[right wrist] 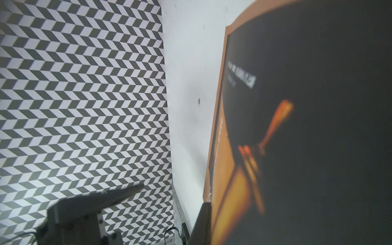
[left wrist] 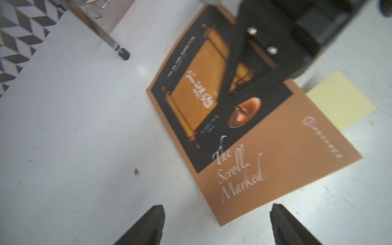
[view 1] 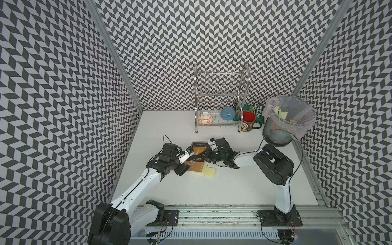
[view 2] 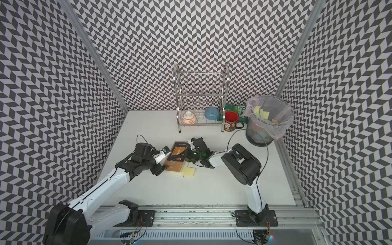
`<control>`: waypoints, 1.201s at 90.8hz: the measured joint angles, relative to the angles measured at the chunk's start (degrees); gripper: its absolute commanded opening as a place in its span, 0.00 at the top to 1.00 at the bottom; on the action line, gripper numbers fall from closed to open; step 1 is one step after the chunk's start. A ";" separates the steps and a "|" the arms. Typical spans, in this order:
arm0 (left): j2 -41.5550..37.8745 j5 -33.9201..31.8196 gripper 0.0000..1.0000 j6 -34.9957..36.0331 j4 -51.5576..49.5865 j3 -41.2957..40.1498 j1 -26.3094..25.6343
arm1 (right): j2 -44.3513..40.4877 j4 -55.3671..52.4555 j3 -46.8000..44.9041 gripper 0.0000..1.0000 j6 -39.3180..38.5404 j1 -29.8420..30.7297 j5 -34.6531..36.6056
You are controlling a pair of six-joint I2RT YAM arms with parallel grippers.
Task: Peel off the used sticky note
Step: Open the book at the center of the board.
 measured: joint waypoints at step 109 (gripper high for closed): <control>-0.09 -13.81 0.17 1.97 25.53 -12.96 -17.68 | -0.33 -4.79 3.04 0.94 3.34 -0.02 -0.96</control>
